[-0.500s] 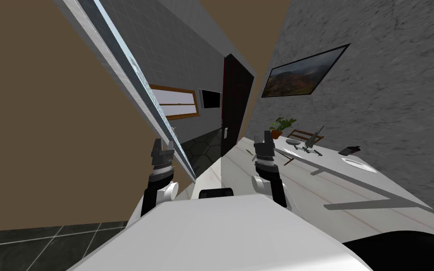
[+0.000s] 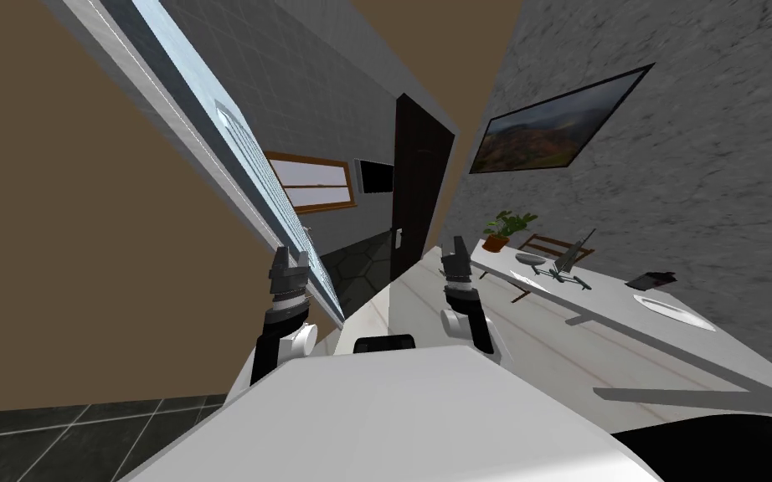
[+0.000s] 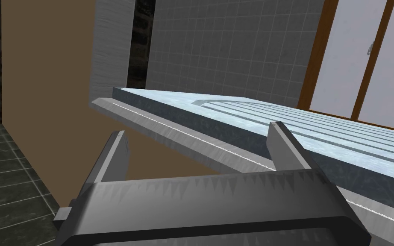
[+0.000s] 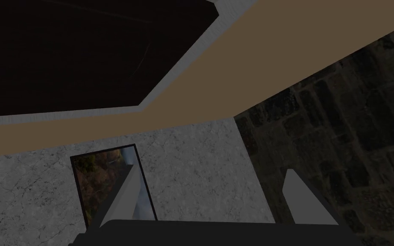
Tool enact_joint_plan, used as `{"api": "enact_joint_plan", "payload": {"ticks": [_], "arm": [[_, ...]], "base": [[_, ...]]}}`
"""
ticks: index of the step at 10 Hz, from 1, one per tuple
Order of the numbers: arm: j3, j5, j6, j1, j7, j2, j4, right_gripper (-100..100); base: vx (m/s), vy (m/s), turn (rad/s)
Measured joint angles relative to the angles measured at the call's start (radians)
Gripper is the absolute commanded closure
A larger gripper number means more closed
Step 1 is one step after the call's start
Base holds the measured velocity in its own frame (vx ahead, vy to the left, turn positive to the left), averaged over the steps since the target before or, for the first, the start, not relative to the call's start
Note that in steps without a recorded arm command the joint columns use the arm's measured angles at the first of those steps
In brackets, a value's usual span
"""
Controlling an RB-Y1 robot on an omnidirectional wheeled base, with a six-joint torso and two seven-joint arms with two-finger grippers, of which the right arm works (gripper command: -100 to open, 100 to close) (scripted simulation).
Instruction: Push the door open
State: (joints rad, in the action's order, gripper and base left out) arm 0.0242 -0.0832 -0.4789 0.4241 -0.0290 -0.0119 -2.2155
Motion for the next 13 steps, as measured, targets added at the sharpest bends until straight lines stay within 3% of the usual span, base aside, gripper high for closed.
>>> {"api": "enact_joint_plan", "payload": {"ticks": [8,13], "arm": [[-0.044,0.005,0.032,-0.093,0.019,-0.029,0.162,-100],[-0.071,0.012,0.042,-0.165,0.038,-0.048,0.301,-100]], "base": [[0.07,-0.099,0.064],[0.074,-0.099,0.073]]}}
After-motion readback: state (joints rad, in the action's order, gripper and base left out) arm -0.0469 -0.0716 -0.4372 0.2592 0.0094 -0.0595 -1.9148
